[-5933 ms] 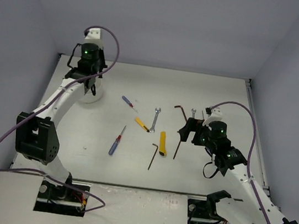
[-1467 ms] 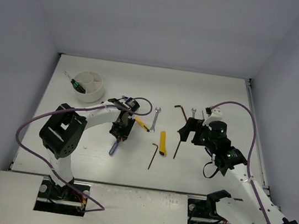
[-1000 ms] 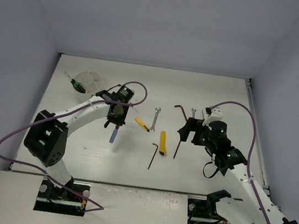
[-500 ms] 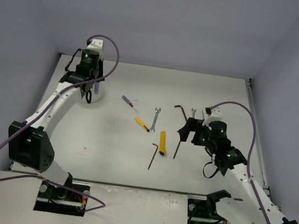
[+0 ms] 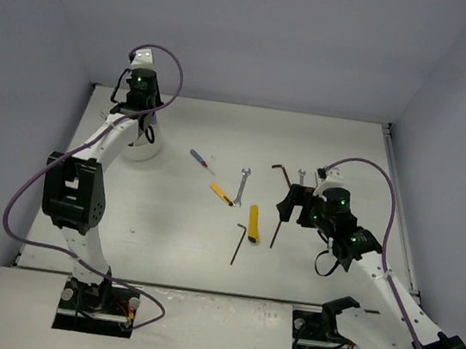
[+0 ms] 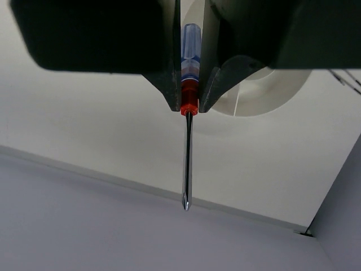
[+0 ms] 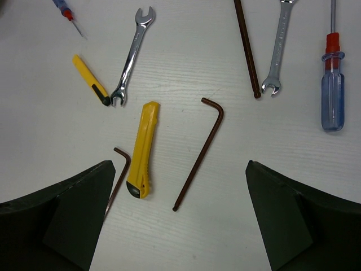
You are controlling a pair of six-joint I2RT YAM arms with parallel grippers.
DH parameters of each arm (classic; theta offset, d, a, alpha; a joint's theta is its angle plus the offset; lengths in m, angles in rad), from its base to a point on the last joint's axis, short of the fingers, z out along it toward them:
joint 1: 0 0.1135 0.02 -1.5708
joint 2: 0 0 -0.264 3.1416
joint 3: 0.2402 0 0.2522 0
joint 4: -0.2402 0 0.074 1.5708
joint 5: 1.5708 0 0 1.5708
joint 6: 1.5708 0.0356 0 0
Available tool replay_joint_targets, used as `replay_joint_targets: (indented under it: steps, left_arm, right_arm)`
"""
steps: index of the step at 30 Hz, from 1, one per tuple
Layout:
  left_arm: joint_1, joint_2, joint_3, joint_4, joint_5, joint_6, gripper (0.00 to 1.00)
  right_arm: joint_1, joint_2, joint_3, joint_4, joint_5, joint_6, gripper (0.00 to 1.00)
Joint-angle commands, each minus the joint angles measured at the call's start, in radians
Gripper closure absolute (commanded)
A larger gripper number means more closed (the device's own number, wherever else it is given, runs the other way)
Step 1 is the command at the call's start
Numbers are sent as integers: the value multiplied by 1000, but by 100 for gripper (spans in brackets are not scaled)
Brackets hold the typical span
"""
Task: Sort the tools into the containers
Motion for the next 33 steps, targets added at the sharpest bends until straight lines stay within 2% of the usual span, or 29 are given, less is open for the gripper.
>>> replay_joint_targets:
  steps: [1,9,26,28,33]
  left_arm:
    - [20,16,99,152,-66,-72,100]
    - [20,62,74,184,-123,-42,100]
    - [19,73,-31,191,-79,-85,100]
    - [17,66,-38,190,-68,-82,94]
    - [17,60,-50,187,-57,-70,69]
  right_arm:
    - [7,15,18,46,5,-7,0]
    - [6,23,22,47,8,-12,0]
    - [7,9,10,47,6,-11,0]
    - [6,3,9,47,5,-11,0]
    - [7,-3,9,47,6,-12,0]
